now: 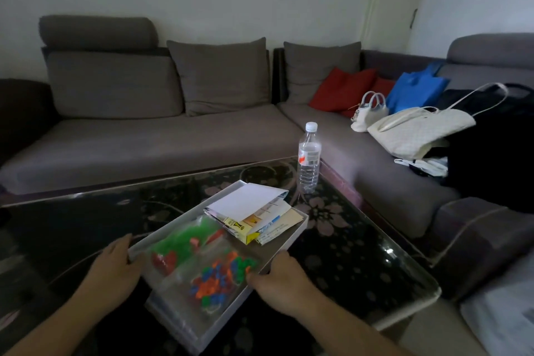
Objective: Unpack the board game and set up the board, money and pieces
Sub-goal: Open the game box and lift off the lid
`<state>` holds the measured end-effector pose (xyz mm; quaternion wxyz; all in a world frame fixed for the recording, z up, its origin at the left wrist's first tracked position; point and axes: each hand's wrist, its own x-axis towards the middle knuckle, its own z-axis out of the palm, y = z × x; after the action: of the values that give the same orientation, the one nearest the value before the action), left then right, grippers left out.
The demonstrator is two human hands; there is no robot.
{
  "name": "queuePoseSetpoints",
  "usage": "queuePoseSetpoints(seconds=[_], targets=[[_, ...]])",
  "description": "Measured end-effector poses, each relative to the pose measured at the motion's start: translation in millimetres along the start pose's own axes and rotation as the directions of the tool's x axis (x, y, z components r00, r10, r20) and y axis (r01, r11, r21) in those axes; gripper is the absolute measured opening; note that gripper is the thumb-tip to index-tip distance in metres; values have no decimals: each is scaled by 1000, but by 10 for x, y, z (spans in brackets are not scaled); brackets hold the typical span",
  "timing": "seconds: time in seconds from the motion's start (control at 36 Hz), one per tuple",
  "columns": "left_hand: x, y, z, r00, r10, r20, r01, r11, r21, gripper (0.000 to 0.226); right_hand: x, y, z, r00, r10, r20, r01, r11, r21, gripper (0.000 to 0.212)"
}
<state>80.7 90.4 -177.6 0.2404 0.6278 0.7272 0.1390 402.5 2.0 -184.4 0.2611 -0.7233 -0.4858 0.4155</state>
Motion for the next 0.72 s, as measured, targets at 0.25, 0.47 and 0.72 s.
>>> queuePoseSetpoints(seconds=[0.25, 0.47, 0.72], targets=[[-241, 332, -67, 1000, -12, -18, 14, 991, 134, 23, 504, 34, -192, 991, -108, -75, 93, 979, -179, 44], [-217, 523, 50, 985, 90, 144, -128, 951, 281, 26, 1002, -57, -1085, 934, -61, -351, 47, 998, -48, 11], [-300, 862, 430, 994, 99, -48, -79, 948, 309, 24, 1748, -208, -1714, 871, -28, -491, 154, 963, 219, 131]])
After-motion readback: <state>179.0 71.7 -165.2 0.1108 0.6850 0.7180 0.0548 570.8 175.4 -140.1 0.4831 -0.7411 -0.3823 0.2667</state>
